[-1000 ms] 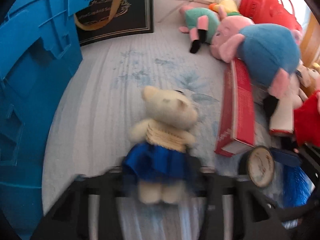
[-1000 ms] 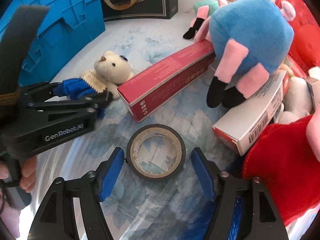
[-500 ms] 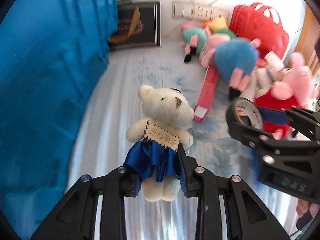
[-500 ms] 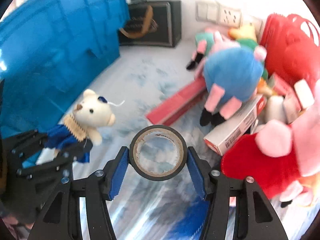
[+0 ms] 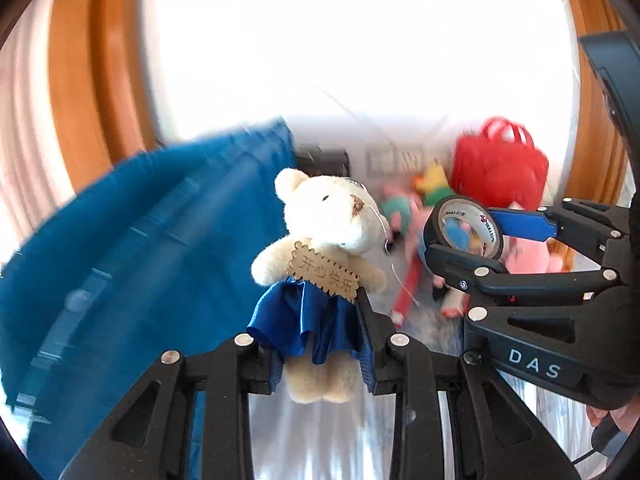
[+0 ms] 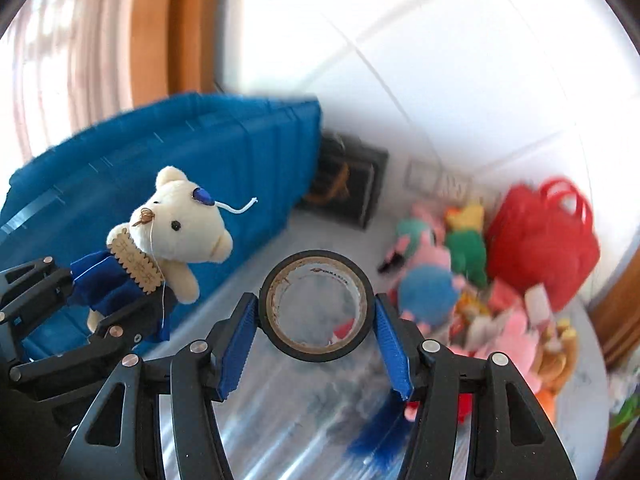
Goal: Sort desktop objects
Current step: 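Carry the teddy bear and tape roll over the blue crate, then open both tools to drop the teddy bear and tape roll into the crate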
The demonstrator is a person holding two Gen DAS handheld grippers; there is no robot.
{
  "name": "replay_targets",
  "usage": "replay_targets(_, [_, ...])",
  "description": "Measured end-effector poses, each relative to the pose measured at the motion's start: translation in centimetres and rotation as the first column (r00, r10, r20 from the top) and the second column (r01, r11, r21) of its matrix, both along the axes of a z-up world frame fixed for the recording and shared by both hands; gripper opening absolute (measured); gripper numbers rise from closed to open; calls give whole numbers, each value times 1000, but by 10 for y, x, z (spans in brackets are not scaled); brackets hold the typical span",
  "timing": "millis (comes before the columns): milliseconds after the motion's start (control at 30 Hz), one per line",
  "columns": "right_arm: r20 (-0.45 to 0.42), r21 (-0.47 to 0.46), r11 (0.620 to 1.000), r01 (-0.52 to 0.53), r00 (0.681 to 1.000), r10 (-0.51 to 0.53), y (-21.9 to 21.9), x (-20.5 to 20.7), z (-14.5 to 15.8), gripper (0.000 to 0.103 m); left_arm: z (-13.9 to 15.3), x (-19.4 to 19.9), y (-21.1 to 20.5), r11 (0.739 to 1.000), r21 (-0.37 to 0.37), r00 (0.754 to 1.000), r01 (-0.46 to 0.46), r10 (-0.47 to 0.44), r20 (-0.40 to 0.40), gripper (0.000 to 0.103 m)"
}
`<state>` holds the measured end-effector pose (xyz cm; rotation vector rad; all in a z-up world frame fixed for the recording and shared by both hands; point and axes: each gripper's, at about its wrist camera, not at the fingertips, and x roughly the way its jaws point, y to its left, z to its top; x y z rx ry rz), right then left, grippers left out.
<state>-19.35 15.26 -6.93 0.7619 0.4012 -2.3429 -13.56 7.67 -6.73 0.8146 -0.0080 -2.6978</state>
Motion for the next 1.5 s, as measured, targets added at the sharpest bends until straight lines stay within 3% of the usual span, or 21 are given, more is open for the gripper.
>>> replay_targets(200, [-93, -69, 995, -77, 993, 71, -38, 41, 55, 58, 48, 45, -49, 995, -45, 990, -94, 89, -114, 29])
replay_targets(433, [-154, -89, 978, -187, 973, 172, -118, 87, 82, 58, 62, 85, -134, 971, -52, 965, -232, 223, -140, 29])
replay_targets(600, [-144, -70, 970, -231, 965, 219, -179, 108, 82, 58, 56, 98, -201, 955, -44, 953, -292, 287, -102, 29])
replay_targets(867, [-82, 55, 969, -240, 966, 244, -262, 119, 69, 58, 46, 110, -287, 952, 17, 952, -306, 306, -11, 29])
replay_targets(1100, [-39, 135, 968, -213, 975, 220, -295, 116, 55, 58, 35, 108, -315, 956, 52, 957, -290, 289, 29, 29])
replay_targets(1333, [-77, 162, 973, -167, 980, 181, -304, 116, 58, 58, 34, 109, -315, 960, 63, 962, -273, 272, 17, 33])
replay_targets(1367, [-86, 153, 975, -162, 980, 177, -303, 116, 59, 63, 33, 110, -316, 961, 60, 963, -270, 270, 15, 35])
replay_targets(1400, [-93, 144, 977, -157, 981, 172, -303, 116, 60, 78, 33, 110, -315, 961, 54, 963, -270, 269, 18, 39])
replay_targets(1467, [-109, 133, 981, -140, 982, 155, -300, 116, 63, 98, 35, 110, -315, 959, 50, 961, -278, 277, 16, 51])
replay_targets(1500, [-122, 131, 983, -132, 981, 148, -298, 117, 65, 99, 36, 111, -314, 958, 49, 959, -282, 282, 13, 62])
